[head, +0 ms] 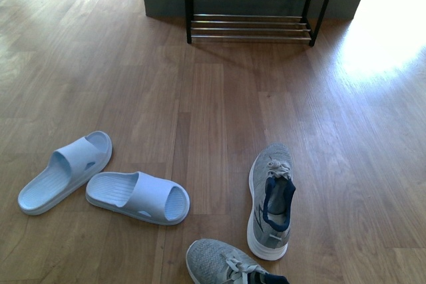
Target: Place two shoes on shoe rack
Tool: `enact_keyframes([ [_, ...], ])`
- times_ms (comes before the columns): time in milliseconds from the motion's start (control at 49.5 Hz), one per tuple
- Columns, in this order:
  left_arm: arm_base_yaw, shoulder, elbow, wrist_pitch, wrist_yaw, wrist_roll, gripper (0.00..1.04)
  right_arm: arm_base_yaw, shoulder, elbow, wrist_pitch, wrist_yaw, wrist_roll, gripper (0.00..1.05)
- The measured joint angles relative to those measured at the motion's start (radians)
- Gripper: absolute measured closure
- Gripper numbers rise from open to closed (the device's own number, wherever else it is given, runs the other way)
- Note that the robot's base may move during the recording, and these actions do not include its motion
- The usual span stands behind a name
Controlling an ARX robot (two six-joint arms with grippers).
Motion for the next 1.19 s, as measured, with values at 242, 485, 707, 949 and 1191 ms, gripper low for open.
enact_keyframes([
  [242, 0.000, 0.000, 0.000, 0.000, 0.000, 0.000, 0.09, 0.000, 0.880, 0.402, 0.231, 0.249, -0.034, 0.09],
  [485, 0.000, 0.000, 0.000, 0.000, 0.000, 0.000, 0.09, 0.062, 1.402, 0.639, 0.109, 0.328, -0.105, 0.09],
  [707, 0.000, 0.000, 0.000, 0.000, 0.000, 0.000, 0.09, 0.085, 1.629, 0.790, -0.073, 0.303, -0.093, 0.09],
  [949, 0.000, 0.000, 0.000, 0.000, 0.000, 0.000, 0.09, 0.130, 1.796, 0.919, -0.117, 0.228, 0.072, 0.09],
  [1191, 0.000, 0.000, 0.000, 0.000, 0.000, 0.000, 0.09, 0.145, 1.872, 1.031, -0.152, 0.224, 0.153, 0.09],
])
